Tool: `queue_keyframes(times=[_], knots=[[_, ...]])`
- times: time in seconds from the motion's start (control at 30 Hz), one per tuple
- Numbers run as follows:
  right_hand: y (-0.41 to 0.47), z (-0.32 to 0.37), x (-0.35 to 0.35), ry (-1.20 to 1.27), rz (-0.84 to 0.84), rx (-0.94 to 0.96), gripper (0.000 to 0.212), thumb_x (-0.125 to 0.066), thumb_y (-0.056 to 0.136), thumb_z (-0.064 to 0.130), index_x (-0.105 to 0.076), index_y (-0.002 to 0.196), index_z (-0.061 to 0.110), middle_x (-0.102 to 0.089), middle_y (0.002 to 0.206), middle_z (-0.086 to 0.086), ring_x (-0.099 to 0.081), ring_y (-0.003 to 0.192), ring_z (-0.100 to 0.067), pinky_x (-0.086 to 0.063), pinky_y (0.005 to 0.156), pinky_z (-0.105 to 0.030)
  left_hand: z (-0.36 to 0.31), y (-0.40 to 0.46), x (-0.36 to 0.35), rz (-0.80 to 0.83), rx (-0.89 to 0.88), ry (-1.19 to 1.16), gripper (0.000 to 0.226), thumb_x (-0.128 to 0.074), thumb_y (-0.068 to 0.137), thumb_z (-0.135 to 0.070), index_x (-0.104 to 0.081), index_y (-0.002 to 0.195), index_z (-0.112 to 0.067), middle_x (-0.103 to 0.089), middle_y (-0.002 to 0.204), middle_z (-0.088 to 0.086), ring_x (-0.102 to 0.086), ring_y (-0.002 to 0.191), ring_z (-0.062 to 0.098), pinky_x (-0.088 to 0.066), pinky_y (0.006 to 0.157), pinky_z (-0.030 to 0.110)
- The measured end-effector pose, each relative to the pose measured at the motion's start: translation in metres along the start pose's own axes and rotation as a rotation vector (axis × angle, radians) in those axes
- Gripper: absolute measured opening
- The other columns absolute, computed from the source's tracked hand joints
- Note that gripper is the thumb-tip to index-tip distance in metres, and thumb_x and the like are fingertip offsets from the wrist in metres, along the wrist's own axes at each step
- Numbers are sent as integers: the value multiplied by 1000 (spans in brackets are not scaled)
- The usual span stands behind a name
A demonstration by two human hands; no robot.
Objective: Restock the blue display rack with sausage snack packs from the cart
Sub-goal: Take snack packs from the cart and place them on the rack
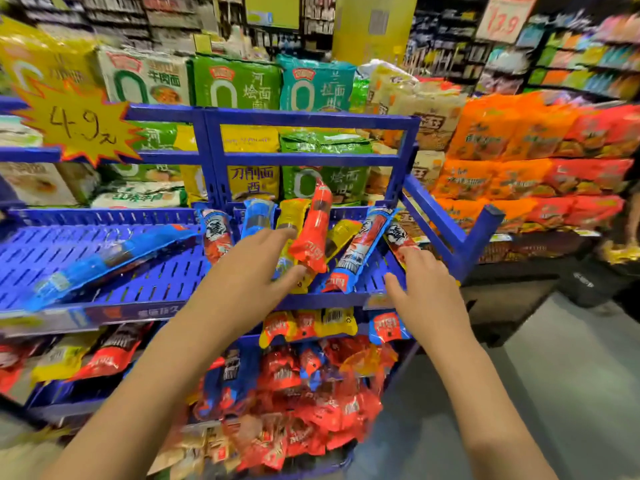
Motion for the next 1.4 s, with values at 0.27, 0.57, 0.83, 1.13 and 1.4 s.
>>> queue_keyframes(times=[0.27,0.57,0.83,1.13,1.4], knots=[[39,-20,-20,-209,47,-112,34,-43,97,29,-44,123,8,-54,118,-14,-51,109,-32,-47,83,-41,18,42,-24,95,38,113,44,-43,97,-37,-38,137,-18,-48,134,2,-44,122,21,-42,95,37],[56,-33,-25,-162,119,-249,32,-47,96,28,-48,116,3,-55,119,-20,-51,111,-38,-45,87,-45,53,61,-39,151,104,268,43,-44,93,-9,-39,135,-14,-49,128,8,-47,117,29,-47,88,47],[55,-44,-41,222,239,-384,21,-53,91,23,-45,99,5,-55,99,-14,-50,82,-29,-37,65,-33,57,67,-38,153,95,296,40,-41,93,-11,-44,133,-15,-52,128,7,-45,120,26,-46,90,46],[35,-47,9,193,103,-357,23,-49,92,25,-49,104,5,-58,100,-15,-51,87,-32,-32,58,-31,65,98,-50,286,238,432,48,-41,95,-45,-64,94,-3,-27,151,11,-23,135,34,-32,102,51],[21,-37,30,351,104,-319,26,-56,89,28,-50,107,10,-60,98,-9,-55,92,-30,-42,73,-36,49,108,-48,88,185,371,39,-57,86,-40,-54,106,-7,-62,101,14,-52,105,34,-39,79,38]])
Point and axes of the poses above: each hand's wrist, its own y-axis towards the middle knuckle, its own x-axis out of the back of the hand, z = x × y, the point moved 10 cm from there along y, towards the middle knuckle
